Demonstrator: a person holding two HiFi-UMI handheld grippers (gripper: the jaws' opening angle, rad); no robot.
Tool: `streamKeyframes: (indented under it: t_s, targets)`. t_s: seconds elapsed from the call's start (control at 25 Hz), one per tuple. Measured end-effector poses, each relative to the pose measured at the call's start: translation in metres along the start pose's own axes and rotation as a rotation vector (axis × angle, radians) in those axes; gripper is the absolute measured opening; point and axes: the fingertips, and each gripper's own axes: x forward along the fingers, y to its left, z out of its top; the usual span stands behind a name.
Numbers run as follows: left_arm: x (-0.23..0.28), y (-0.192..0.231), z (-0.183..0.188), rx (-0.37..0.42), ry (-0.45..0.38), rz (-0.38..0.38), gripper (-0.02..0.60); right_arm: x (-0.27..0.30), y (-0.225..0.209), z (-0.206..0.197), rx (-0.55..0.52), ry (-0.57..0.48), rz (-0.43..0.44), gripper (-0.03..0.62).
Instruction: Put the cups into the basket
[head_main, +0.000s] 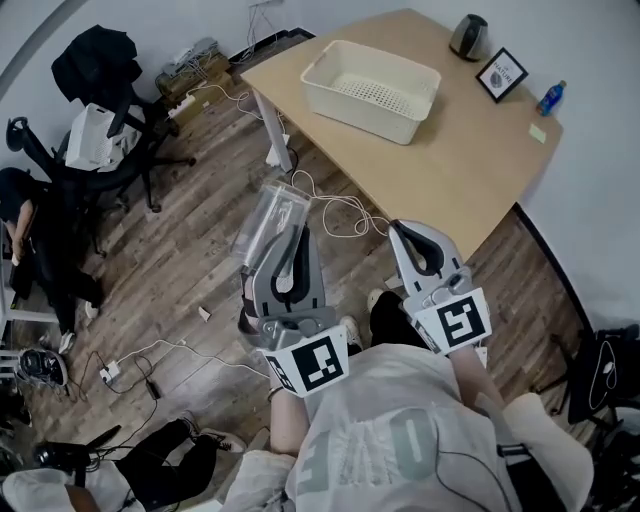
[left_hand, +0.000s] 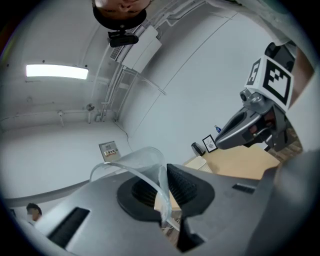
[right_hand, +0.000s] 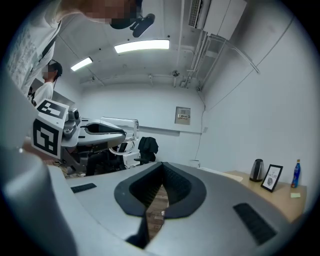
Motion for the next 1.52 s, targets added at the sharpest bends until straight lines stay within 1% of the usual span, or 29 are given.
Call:
streamKeyframes:
  t_s: [0.16,0.28,0.44,0.6,0.76,0.84,0.96,1.04,1.16,1.36,1.52]
  targets:
    - [0.012,0.000,-0.002,-0.033,-0.017,-0.007,0.046,0.019,-0.015,0.003,-0.015,0.008,-0.007,-0.002]
    - [0.018,0.001,-0.010,-0.030,-0.015,-0.019,0.046,0.037,-0.016,0.003,-0.017,0.006,0.003,-0.002]
    - [0.042,0.009,-0.023,-0.036,0.003,-0.021,0.046,0.068,-0.022,0.004,-0.029,-0.003,0.033,-0.002]
    - [0.076,0.020,-0.030,-0.031,0.002,-0.024,0.046,0.103,-0.039,0.005,0.018,-0.020,0.042,-0.002]
    - [0.131,0.023,-0.030,0.013,-0.015,-0.038,0.046,0.136,-0.082,0.007,0.018,-0.074,0.012,-0.002]
    - [0.164,0.024,-0.030,0.018,-0.042,-0.045,0.046,0.153,-0.103,0.007,0.027,-0.089,-0.007,-0.002]
    - [0.213,0.023,-0.032,0.011,-0.064,-0.056,0.046,0.173,-0.138,0.000,0.035,-0.084,-0.046,-0.002]
    - [0.245,0.021,-0.031,0.014,-0.078,-0.068,0.047,0.180,-0.166,-0.004,0.044,-0.087,-0.088,-0.002]
    - [0.289,0.020,-0.030,0.042,-0.105,-0.089,0.046,0.189,-0.207,-0.011,0.035,-0.090,-0.157,-0.002]
    - [0.338,0.020,-0.043,0.046,-0.052,-0.135,0.046,0.213,-0.240,-0.018,0.053,-0.086,-0.194,-0.002]
    - [0.366,0.012,-0.056,0.031,-0.065,-0.209,0.048,0.226,-0.255,-0.023,0.061,-0.063,-0.245,-0.002]
